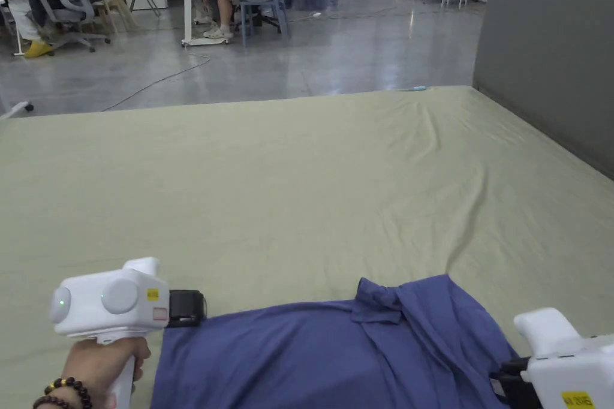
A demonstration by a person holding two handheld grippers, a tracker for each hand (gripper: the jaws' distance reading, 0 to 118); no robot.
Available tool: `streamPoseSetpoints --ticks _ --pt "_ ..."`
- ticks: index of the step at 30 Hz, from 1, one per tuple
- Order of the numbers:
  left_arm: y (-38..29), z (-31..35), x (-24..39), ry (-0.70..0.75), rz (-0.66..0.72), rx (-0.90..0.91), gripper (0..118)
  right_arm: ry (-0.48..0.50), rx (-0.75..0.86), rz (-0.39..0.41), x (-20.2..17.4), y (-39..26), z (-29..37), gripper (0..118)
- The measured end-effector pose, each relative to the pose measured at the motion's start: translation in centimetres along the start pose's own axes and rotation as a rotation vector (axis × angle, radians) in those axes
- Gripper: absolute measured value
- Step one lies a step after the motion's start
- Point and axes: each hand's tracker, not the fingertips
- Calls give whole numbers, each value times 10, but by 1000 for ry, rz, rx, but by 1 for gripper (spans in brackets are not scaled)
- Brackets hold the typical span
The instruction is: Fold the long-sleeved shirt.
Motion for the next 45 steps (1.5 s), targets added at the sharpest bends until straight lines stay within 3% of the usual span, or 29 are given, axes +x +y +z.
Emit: streamPoseSetpoints --ticks 2,6,7,8,9,10,11,12,15,21,23,26,27,28,29,30,33,38,45 --pt "2 -28 2 0 20 -50 108 -1 -13 -19 6 6 -12 0" --pt "-9 -64 9 176 30 -148 75 -31 -33 -39 24 36 -41 0" --pt "-13 -57 13 198 -26 -93 62 -20 -31 -62 31 49 -50 0" --pt "-12 -53 17 175 -55 -59 60 -15 -22 -82 36 61 -58 0" --pt "-13 -46 21 162 -91 -49 34 -20 -13 -108 50 78 -69 0" --pt "-15 -34 23 93 -93 -41 1 -34 -13 -132 57 97 -81 0" --pt "-15 -27 24 80 -56 -19 0 -48 -14 -147 62 111 -91 0" --pt "-15 -20 24 90 -51 -14 0 -67 -10 -168 71 129 -102 9" --pt "-11 -5 27 54 -86 -4 0 -127 -68 -217 92 174 -143 94" --pt "-3 8 30 31 -89 -4 0 -136 -234 -261 111 213 -212 76" --pt "-2 9 33 31 -92 -4 0 -143 -285 -254 108 213 -226 56" --pt "-3 10 34 43 -99 -2 0 -167 -304 -215 97 210 -229 47" --pt "-3 10 34 41 -98 -2 0 -170 -315 -203 94 213 -229 17" --pt "-2 9 33 42 -96 0 0 -138 -306 -188 92 214 -224 0" --pt "-2 8 33 48 -96 -1 0 -111 -309 -200 90 213 -221 0" --pt "-3 8 36 59 -98 -5 0 -186 -301 -193 84 213 -217 0" --pt "-3 20 33 48 -68 -5 0 -158 -287 -140 75 211 -196 0" --pt "-8 83 32 16 -77 66 0 -75 -83 -99 68 204 -102 0" --pt "-65 185 28 -39 -95 114 0 -4 94 -42 41 108 34 0"
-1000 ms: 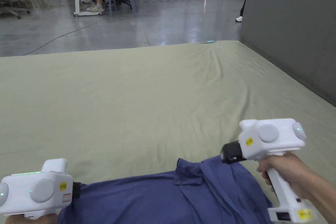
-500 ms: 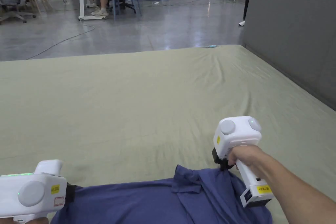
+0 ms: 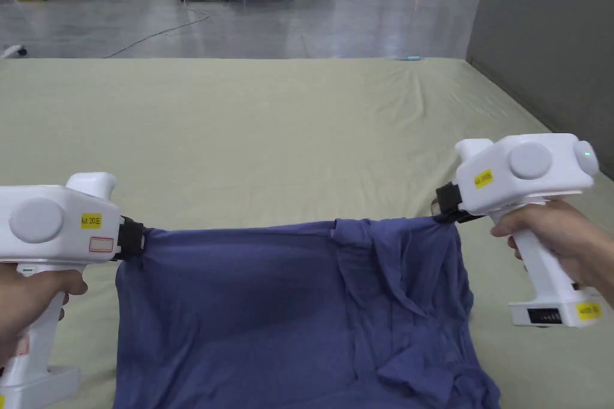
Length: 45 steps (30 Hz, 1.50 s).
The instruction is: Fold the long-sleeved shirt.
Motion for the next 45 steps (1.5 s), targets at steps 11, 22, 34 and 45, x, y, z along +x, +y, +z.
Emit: streamPoseSetpoints --ticks 11,22,34,45 --pt "-153 13 3 -17 -82 -237 0 -56 -162 101 -22 -197 9 0" --pt "-185 -17 -7 9 1 -304 4 -114 -228 121 -23 -197 -8 40" --pt "-109 70 13 78 -104 41 0 -125 25 111 -80 -120 44 0" --pt "-151 8 -96 -329 401 -184 118 -12 44 94 -102 -133 41 0"
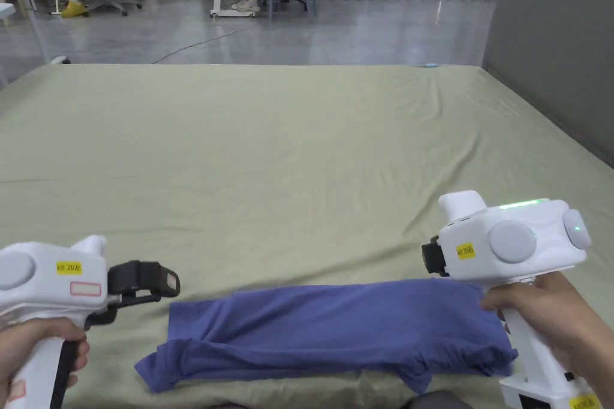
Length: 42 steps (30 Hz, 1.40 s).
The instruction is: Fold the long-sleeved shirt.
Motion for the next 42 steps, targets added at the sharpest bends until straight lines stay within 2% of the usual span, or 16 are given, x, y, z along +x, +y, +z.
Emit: streamPoseSetpoints --ticks 3,7,9,12,16,17,18,19,20,21,22,26,30,36,40,42 --pt "-12 -22 -43 -137 130 -43 118 12 -14 22 -8 0 -4 0" --pt "-37 -60 -56 -327 313 -106 118 24 -26 31 -14 1 -10 0" --pt "-40 -67 -53 -416 279 -19 118 30 -30 29 -13 1 -13 0" --pt "-34 -89 -48 -505 289 -68 118 28 -43 29 -18 1 -20 0" --pt "-23 -127 -33 -562 186 -140 118 27 -62 20 -20 -4 -26 0" --pt "-21 -133 -27 -559 151 -144 110 25 -66 16 -19 -5 -27 0" --pt "-17 -138 -20 -493 93 -115 63 22 -71 11 -18 -7 -27 0" --pt "-21 -142 -12 -383 59 -94 7 18 -76 7 -20 -7 -29 0" --pt "-30 -149 -7 -282 58 -116 8 14 -79 5 -20 -9 -30 0" --pt "-26 -151 -15 -292 43 -118 8 12 -83 6 -19 -10 -30 0" --pt "-24 -146 -14 -393 50 -66 8 9 -86 6 -18 -11 -29 0" --pt "-14 -111 -21 -301 -10 14 8 9 -94 19 -21 -12 -27 0" --pt "-1 -53 -54 -265 13 98 8 16 -80 44 -31 -6 -24 0" --pt "-3 40 -100 -68 83 240 8 65 -45 53 -45 3 -27 0" --pt "-8 66 -106 -59 95 237 8 92 -32 54 -51 4 -29 0" --pt "-11 67 -81 -108 46 231 8 98 -27 53 -52 4 -29 0"
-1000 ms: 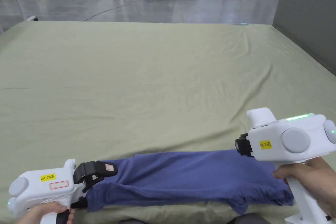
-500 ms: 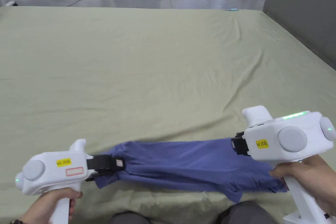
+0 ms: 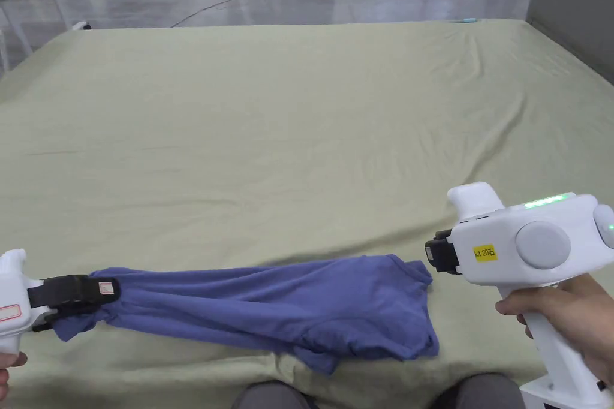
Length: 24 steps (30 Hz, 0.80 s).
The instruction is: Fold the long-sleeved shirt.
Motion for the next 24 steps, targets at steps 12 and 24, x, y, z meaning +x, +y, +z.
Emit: streamPoseSetpoints --ticks 12,24 --pt "-38 -165 235 -301 -344 -332 8 -35 25 -42 23 -18 22 0" --pt "-74 -242 254 -358 -373 -514 107 -81 48 -164 63 -45 43 0"
